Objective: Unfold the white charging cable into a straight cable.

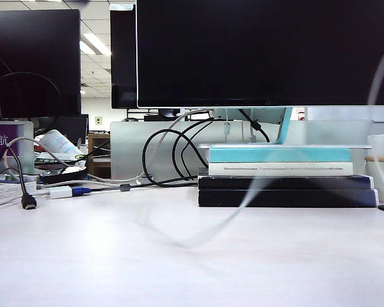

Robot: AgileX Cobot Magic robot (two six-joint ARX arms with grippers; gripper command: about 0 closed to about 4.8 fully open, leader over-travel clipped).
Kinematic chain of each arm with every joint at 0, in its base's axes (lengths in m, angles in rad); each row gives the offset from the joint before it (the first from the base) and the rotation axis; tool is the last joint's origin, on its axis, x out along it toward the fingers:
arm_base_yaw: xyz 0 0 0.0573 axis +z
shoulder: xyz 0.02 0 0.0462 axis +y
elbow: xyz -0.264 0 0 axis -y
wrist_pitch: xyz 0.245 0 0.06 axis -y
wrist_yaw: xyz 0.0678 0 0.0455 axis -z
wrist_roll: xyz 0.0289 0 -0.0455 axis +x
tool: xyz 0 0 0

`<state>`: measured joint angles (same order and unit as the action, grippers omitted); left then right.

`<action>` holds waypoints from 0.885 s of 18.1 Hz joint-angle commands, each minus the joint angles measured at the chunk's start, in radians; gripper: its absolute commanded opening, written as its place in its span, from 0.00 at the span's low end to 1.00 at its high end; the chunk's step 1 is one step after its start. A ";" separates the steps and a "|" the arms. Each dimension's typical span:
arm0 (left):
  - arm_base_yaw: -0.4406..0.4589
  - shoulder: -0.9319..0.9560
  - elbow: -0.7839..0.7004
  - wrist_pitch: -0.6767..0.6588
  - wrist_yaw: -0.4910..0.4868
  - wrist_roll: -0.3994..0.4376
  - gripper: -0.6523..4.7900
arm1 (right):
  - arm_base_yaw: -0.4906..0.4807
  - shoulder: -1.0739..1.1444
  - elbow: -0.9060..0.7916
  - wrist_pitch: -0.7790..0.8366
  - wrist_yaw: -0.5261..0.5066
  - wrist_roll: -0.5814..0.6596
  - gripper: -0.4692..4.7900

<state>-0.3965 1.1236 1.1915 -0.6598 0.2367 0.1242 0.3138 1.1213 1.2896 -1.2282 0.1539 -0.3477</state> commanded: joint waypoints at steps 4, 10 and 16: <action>-0.003 0.055 0.000 -0.041 -0.002 0.007 0.22 | -0.161 -0.006 -0.046 0.058 0.010 0.021 0.08; -0.003 0.060 0.000 0.000 0.037 0.007 0.22 | -0.381 -0.006 -0.046 0.051 0.028 0.092 0.08; -0.003 0.061 0.000 0.016 0.082 0.023 0.22 | -0.493 -0.006 -0.046 0.157 -0.029 0.166 0.83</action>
<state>-0.3977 1.1862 1.1881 -0.6651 0.2939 0.1322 -0.1825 1.1183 1.2415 -1.0969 0.1543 -0.1974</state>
